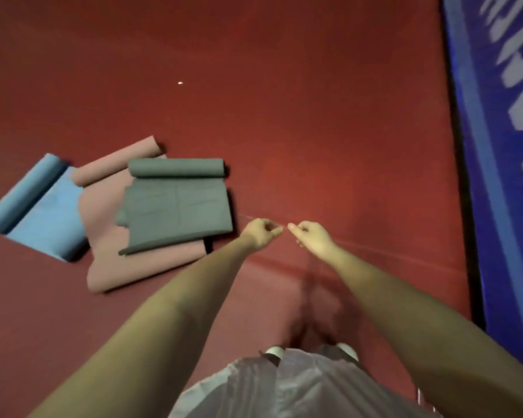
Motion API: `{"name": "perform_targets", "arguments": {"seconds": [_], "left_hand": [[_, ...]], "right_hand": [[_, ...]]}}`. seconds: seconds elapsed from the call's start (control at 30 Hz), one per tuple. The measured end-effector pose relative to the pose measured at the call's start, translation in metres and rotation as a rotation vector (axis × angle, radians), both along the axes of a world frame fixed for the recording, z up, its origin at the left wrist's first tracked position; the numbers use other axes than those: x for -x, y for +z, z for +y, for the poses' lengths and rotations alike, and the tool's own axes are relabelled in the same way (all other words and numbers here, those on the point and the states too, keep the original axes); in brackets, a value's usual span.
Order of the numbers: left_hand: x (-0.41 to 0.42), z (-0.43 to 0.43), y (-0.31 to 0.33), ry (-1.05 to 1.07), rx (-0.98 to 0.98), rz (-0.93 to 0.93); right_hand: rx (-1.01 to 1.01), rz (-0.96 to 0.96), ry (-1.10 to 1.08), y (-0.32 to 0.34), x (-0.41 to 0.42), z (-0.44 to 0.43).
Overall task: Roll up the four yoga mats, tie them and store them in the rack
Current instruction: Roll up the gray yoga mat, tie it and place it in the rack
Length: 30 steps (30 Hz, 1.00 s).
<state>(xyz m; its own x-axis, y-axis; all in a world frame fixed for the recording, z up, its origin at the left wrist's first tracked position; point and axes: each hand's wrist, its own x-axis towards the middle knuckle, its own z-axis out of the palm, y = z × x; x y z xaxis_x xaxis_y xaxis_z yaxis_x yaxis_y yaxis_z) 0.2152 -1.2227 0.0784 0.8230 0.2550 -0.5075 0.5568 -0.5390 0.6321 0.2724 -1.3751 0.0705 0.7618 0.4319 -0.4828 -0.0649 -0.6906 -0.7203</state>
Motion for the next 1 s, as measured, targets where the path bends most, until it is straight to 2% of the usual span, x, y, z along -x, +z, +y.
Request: {"name": "perform_targets", "arguments": {"seconds": [0.27,0.47,0.73,1.0], "left_hand": [[0.044,0.13,-0.015,0.339,-0.01,0.048],[0.03,0.204,-0.02,0.507,-0.008,0.039],[-0.021,0.299,-0.015,0.778,0.058,-0.018],[-0.025,0.385,-0.045,0.883,0.145,-0.002]], "right_hand": [[0.004,-0.065,0.366,-0.003,-0.011,0.148],[0.052,-0.074,0.57,-0.007,-0.053,0.244],[0.059,-0.049,0.663,-0.014,-0.133,0.364],[0.116,-0.009,0.787,-0.042,-0.138,0.47]]}}
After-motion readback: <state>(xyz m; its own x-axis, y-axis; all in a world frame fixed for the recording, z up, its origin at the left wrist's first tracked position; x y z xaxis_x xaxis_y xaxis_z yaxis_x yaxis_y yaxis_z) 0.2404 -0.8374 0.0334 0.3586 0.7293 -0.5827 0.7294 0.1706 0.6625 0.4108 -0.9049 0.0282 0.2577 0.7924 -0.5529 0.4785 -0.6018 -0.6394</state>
